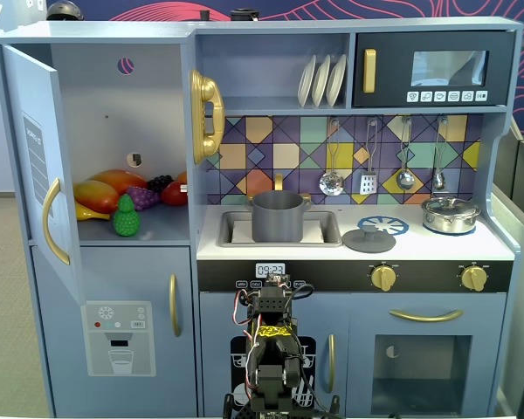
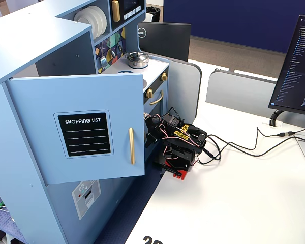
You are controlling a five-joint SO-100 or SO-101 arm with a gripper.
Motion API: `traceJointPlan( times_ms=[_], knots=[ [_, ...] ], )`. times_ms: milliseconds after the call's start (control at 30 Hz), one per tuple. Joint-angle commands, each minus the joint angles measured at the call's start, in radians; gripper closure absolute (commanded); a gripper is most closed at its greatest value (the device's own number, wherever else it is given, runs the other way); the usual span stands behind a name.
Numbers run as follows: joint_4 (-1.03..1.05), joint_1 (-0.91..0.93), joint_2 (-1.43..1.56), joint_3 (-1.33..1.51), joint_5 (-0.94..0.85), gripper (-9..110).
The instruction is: Pick up the green pineapple from the left cabinet and place it in the gray recipient
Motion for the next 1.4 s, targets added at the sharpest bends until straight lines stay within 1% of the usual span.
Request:
traceJointPlan(
  times_ms=[0,200,233,267,300,367,433,533,600,700,767,833,900,1000,1067,1167,1267,1367],
  knots=[
    [0.175,0.003,-0.006,0.017,-0.005,94],
    [0.175,0.003,-0.006,0.017,-0.005,93],
    [0.175,0.003,-0.006,0.017,-0.005,94],
    [0.175,0.005,-0.006,0.017,-0.005,99],
    [0.175,0.008,-0.006,0.017,-0.005,101],
    [0.175,-0.009,-0.006,0.017,-0.005,101],
    [0.146,-0.083,-0.008,0.015,-0.069,101],
    [-0.084,-0.273,-0.067,-0.017,-0.021,95],
    [-0.348,-0.442,-0.137,-0.074,0.055,90],
    [-0.790,-0.670,-0.233,-0.167,0.038,83],
    [-1.032,-0.795,-0.299,-0.242,0.021,83],
    [-1.220,-0.867,-0.385,-0.313,-0.044,83],
    [-1.308,-0.902,-0.460,-0.396,-0.081,81],
    [-1.374,-0.908,-0.555,-0.503,-0.135,79],
    [-1.420,-0.894,-0.617,-0.551,-0.146,74],
    [-1.463,-0.844,-0.692,-0.601,-0.132,70],
    [-1.549,-0.816,-0.770,-0.630,-0.100,66],
    [-1.572,-0.813,-0.825,-0.667,-0.103,65]
  ],
)
